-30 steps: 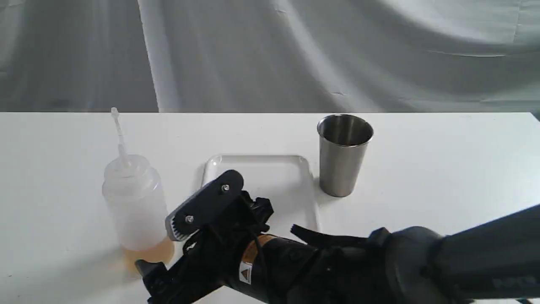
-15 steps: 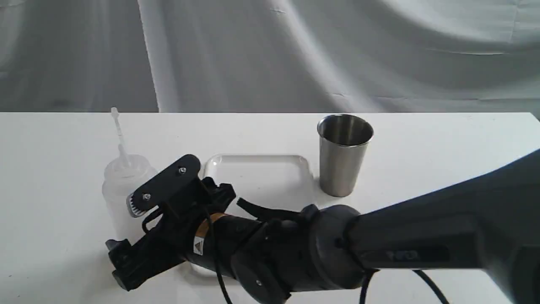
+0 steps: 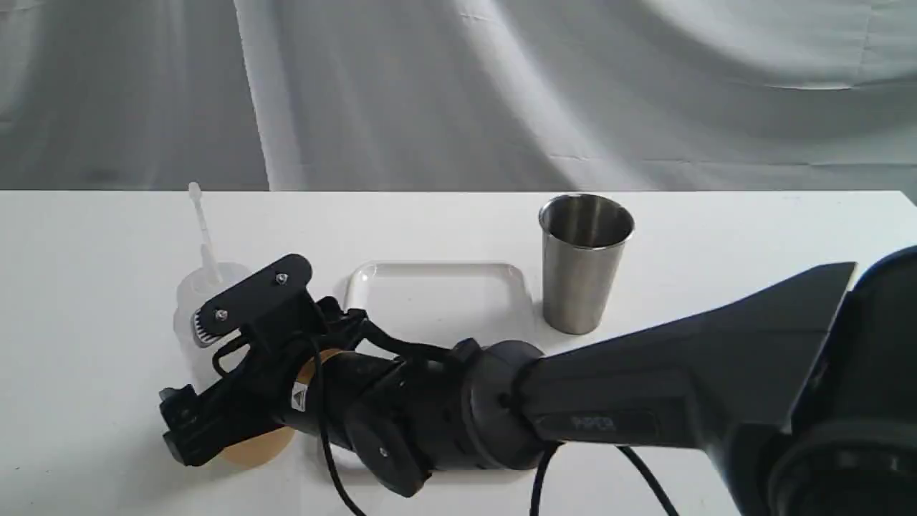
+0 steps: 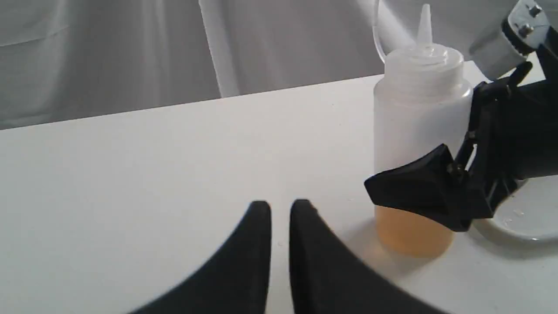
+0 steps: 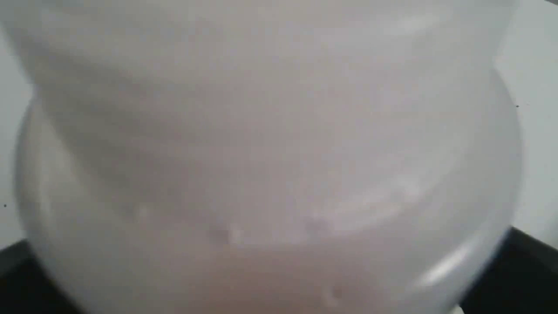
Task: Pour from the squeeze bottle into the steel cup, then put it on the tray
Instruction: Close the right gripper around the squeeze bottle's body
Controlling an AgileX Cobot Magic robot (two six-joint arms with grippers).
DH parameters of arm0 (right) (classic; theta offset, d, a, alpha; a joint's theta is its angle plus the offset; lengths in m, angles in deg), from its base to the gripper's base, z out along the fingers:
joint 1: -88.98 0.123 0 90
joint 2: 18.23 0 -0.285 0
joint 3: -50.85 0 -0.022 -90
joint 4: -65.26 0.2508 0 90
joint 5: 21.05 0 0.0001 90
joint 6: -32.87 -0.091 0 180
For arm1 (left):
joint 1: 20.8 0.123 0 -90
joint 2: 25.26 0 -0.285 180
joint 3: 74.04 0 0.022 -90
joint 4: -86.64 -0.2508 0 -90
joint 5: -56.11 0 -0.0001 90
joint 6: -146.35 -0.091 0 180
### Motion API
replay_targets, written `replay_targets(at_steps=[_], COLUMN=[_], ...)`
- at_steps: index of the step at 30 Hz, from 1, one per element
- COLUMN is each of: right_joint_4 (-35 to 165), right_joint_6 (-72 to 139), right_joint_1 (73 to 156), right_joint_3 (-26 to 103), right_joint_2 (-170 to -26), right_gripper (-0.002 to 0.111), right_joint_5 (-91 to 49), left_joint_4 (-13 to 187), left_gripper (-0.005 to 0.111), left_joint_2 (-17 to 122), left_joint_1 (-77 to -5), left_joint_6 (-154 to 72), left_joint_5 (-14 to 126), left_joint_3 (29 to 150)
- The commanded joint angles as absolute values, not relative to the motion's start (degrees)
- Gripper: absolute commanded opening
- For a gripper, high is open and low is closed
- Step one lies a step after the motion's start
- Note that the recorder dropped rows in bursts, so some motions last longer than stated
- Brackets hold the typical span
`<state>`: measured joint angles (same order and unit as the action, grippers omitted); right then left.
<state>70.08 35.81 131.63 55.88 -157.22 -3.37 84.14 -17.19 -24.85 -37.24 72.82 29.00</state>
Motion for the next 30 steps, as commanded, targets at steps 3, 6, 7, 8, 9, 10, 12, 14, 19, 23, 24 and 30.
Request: replay_targets(at_steps=[3,6,7,8,9,10,12,14,19,23,24,30], right_joint_4=[71.06,71.26,71.66,71.66,71.66,71.94,71.95,72.06,72.34,72.34,72.34,72.00], right_joint_6=[35.58,35.58,35.58,35.58,35.58,35.58,35.58,35.58,35.58,35.58,35.58,35.58], right_joint_1=[131.78,131.78,131.78,131.78,131.78,131.78,131.78,131.78,131.78,131.78,131.78,131.78], right_joint_3=[56.45,56.45,56.45,56.45,56.45,56.45,56.45,56.45,56.45,56.45,56.45,56.45], right_joint_2=[-157.26,-157.26,-157.26,-157.26,-157.26,-157.26,-157.26,-157.26,-157.26,-157.26,-157.26,-155.11], right_gripper=[0.104,0.104,0.104,0.104,0.104,0.103,0.103,0.100,0.082,0.064,0.060,0.044], right_joint_5=[-4.49,-4.52,-4.52,-4.52,-4.52,-4.52,-4.52,-4.52,-4.52,-5.05,-5.32,-8.54], left_joint_4=[84.11,84.11,84.11,84.11,84.11,84.11,84.11,84.11,84.11,84.11,84.11,84.11], left_gripper=[0.008,0.008,0.008,0.008,0.008,0.008,0.008,0.008,0.008,0.008,0.008,0.008], left_joint_2=[-17.48,-17.48,-17.48,-17.48,-17.48,-17.48,-17.48,-17.48,-17.48,-17.48,-17.48,-17.48], left_joint_1=[-25.02,-25.02,-25.02,-25.02,-25.02,-25.02,-25.02,-25.02,-25.02,-25.02,-25.02,-25.02], left_joint_6=[-37.14,-37.14,-37.14,-37.14,-37.14,-37.14,-37.14,-37.14,-37.14,-37.14,-37.14,-37.14], left_joint_5=[72.45,72.45,72.45,72.45,72.45,72.45,72.45,72.45,72.45,72.45,72.45,72.45], left_joint_3=[28.75,28.75,28.75,28.75,28.75,28.75,28.75,28.75,28.75,28.75,28.75,28.75])
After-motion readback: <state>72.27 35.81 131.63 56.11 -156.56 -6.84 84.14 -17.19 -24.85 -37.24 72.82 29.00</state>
